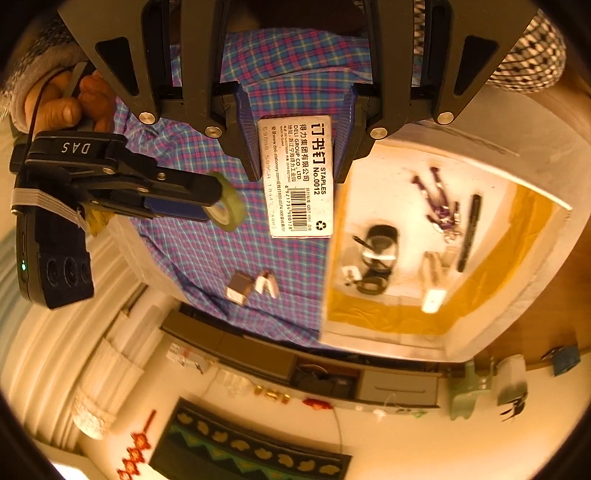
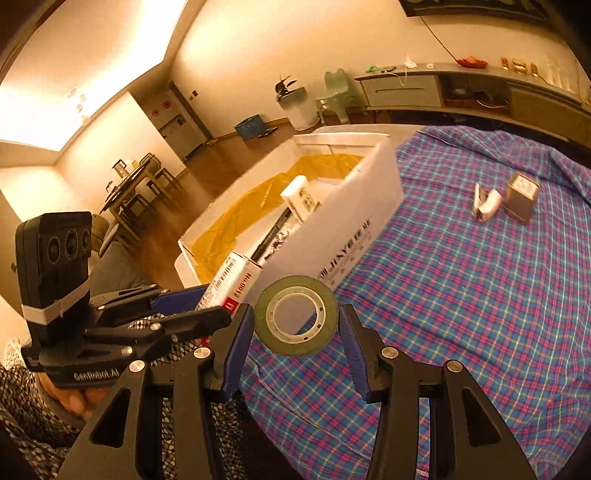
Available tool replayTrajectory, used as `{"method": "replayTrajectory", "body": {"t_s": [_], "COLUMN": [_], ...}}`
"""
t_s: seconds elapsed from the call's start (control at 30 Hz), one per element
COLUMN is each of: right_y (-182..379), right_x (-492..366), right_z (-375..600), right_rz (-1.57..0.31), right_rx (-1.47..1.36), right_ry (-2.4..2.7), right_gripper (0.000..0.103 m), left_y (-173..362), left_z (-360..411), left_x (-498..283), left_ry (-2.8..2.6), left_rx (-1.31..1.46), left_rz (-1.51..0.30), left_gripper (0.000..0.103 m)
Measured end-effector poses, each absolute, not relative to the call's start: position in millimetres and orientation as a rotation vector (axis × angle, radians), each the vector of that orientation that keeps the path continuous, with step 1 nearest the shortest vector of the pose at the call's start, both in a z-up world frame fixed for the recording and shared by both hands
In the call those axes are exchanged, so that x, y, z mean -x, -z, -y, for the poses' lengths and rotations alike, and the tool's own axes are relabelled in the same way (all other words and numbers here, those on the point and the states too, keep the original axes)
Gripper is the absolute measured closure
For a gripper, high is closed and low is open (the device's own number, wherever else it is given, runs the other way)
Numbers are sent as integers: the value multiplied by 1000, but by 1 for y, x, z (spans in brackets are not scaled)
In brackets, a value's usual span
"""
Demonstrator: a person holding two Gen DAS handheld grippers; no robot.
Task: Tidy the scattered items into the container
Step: 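Carry the staples box and tape roll over the white box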
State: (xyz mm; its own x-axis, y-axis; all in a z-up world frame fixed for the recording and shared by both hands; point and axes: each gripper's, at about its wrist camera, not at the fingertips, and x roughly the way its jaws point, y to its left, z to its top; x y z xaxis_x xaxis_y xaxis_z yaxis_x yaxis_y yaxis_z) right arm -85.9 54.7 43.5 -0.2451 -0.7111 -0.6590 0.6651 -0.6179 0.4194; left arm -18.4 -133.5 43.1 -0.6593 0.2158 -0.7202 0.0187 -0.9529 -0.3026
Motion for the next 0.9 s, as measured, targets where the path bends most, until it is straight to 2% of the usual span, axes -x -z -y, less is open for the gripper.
{"method": "replayTrajectory", "body": {"t_s": [0.5,0.9], "right_y": [-73,-79], "right_x": [98,129], "right_z": [4,54], "right_rz": [-72,-142], "right_rx": [-1011,-1000], "right_ry": [1926,1918], "right_gripper": [54,54], "left_y": [-59,-26], "left_z": [219,219], "left_x": [34,67], "left_ry": [-2859,-2815], "left_rx": [1161,1317], "left_rz": [625,652], "left_gripper": [63,63]}}
